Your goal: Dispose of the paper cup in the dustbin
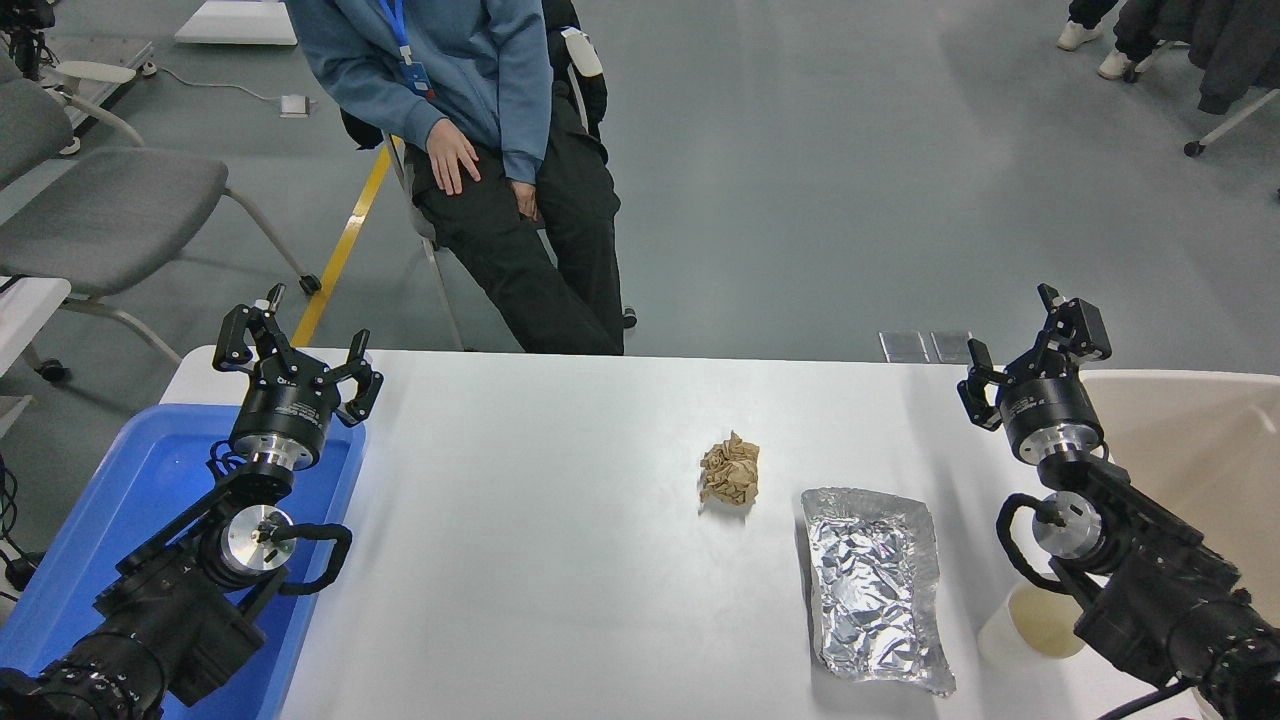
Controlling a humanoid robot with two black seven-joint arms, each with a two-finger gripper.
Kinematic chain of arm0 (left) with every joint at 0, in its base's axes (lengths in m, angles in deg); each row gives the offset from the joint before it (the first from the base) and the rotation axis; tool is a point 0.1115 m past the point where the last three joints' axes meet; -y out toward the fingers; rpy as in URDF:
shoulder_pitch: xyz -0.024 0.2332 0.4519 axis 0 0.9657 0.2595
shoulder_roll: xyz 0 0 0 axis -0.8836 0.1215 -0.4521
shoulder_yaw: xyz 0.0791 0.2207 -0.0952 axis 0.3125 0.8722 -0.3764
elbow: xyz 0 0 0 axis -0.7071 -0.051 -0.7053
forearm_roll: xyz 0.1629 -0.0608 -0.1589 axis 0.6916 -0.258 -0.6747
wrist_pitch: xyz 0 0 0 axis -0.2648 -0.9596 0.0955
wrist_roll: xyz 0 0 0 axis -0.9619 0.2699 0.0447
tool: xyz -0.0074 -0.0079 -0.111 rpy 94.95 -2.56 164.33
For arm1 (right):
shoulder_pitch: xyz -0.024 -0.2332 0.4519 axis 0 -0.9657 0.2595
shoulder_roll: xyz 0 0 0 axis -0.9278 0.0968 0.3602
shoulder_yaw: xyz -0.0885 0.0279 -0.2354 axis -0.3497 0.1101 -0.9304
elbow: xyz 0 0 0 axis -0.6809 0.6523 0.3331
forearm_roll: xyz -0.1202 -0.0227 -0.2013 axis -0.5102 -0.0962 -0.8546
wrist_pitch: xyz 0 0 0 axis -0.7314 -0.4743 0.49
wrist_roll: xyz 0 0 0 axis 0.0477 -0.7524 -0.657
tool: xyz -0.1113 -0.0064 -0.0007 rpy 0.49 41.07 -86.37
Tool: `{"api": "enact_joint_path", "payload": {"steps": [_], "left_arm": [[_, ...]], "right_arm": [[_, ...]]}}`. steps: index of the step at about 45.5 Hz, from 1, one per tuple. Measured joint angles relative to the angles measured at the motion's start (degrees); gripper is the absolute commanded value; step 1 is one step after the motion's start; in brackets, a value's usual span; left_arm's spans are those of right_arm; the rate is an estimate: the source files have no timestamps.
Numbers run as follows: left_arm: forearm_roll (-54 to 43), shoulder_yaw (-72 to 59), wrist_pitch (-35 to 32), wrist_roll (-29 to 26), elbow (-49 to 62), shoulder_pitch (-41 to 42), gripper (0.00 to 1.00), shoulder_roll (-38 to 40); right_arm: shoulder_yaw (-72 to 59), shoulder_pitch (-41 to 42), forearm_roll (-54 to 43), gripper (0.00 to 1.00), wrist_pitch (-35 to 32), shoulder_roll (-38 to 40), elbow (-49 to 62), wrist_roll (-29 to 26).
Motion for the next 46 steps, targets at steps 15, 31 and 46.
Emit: {"api": "enact_joint_path", "payload": {"steps": [15, 31, 46], "left_arm": [[0.0, 0.0, 0.0, 0.0, 0.0, 0.0, 1.0, 0.0], [0.0, 0.0, 0.0, 0.0, 0.0, -0.1, 1.0, 0.0], [0.0, 0.0, 0.0, 0.0, 0.0, -0.1, 1.0, 0.0]], "right_arm": [[-0.1, 0.2, 0.0, 0.99, -0.4, -0.5, 0.0, 0.1], [-0.2, 1.1, -0.2, 0.99, -0.7, -0.6, -0.5, -0.3], [-1.8, 1.9, -0.7, 0.99, 2.3, 1.6, -6.3, -7.3]]}}
